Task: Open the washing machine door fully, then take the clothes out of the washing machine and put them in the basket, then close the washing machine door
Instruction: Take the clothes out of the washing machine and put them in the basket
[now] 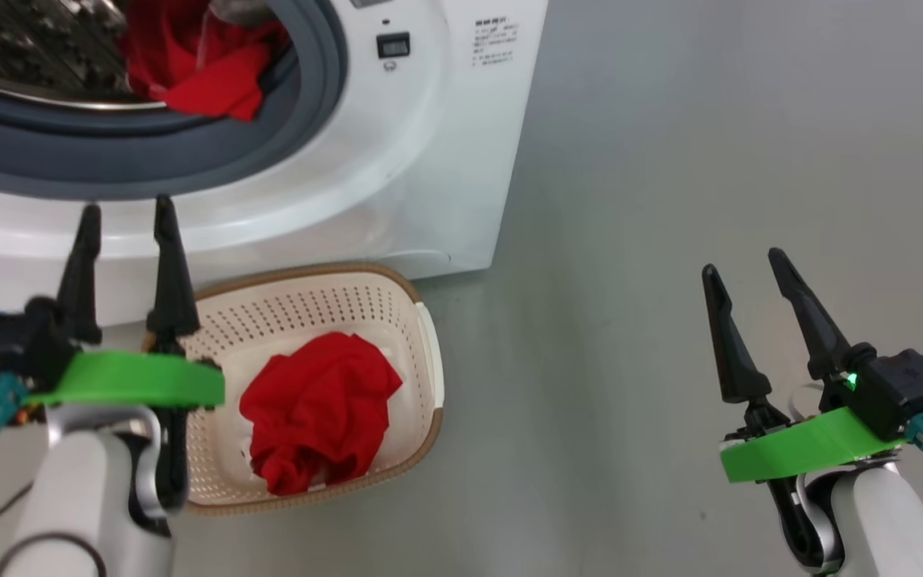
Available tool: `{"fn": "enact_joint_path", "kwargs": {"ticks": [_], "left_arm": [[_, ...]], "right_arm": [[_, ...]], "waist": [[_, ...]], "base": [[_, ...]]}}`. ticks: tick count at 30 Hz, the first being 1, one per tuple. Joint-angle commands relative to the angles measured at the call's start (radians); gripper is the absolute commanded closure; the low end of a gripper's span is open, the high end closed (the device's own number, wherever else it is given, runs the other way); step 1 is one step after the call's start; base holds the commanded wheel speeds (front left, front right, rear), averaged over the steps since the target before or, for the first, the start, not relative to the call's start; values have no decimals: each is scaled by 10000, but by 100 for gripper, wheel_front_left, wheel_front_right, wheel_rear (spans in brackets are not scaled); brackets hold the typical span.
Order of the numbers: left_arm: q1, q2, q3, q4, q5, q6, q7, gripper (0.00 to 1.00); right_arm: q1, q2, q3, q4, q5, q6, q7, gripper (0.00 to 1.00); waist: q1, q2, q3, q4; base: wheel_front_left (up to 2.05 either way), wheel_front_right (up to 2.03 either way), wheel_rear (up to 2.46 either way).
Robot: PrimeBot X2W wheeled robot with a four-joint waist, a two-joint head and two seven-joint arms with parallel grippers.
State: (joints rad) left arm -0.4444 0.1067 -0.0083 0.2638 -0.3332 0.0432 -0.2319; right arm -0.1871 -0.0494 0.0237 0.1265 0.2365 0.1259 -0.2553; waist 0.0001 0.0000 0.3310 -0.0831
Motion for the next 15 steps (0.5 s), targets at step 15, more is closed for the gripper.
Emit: {"fn": "enact_joint_path", "kwargs": {"ticks": [15], "left_arm": [[-3722, 787, 341, 2023, 63, 63, 36, 0]], "right_arm": [[-768, -8, 212, -415, 86, 48, -65, 0]], "waist": [[-1, 0, 1705, -236]], "base": [[0, 0, 0]]}}
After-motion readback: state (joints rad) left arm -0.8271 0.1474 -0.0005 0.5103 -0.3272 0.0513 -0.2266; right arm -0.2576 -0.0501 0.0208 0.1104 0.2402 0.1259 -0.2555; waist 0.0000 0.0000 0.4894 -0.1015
